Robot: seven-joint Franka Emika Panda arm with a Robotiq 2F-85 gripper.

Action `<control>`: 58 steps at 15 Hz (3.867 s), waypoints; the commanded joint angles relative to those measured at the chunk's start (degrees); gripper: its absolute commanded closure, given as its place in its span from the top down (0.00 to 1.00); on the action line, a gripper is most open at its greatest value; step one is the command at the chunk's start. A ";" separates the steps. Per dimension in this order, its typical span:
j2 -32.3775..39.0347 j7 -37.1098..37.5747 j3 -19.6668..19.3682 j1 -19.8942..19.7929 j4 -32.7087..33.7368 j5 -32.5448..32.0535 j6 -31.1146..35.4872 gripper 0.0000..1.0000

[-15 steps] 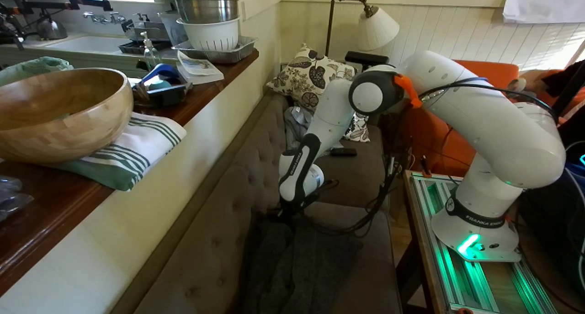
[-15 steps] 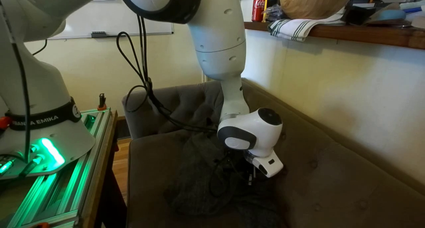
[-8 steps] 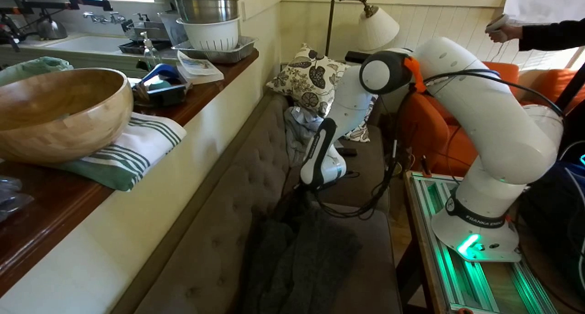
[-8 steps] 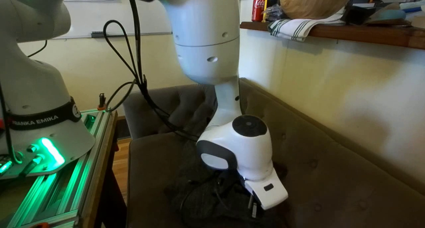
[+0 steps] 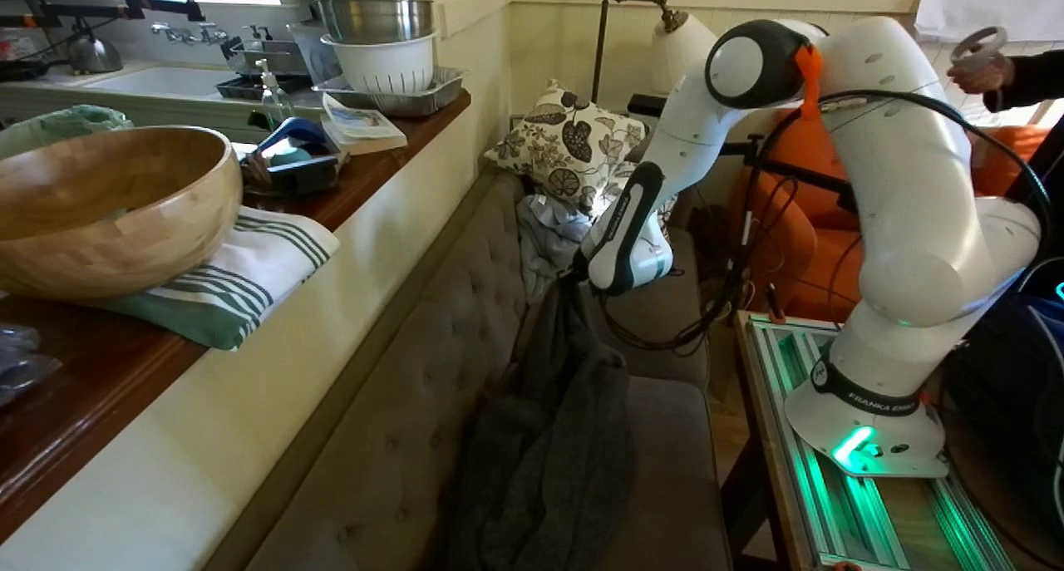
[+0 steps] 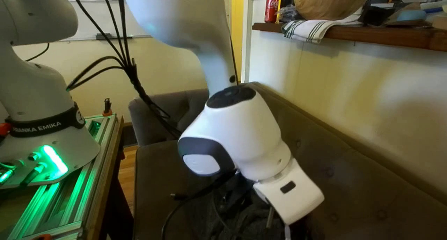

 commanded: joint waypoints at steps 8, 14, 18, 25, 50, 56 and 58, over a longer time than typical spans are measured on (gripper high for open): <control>-10.00 8.98 21.15 6.70 -7.42 -18.16 0.38 0.02; -1.75 7.53 37.66 7.70 1.31 -24.10 -10.78 0.02; -2.45 2.01 40.81 7.46 0.03 -18.97 -15.32 0.09; 3.20 -3.00 41.37 8.15 0.44 -17.09 -18.26 0.02; 8.81 -12.04 42.20 10.70 -1.24 -9.24 -33.99 1.00; -8.13 1.18 42.53 8.04 -13.32 -7.47 -26.59 1.00; -13.76 0.94 42.00 7.18 -18.26 -2.14 -24.45 1.00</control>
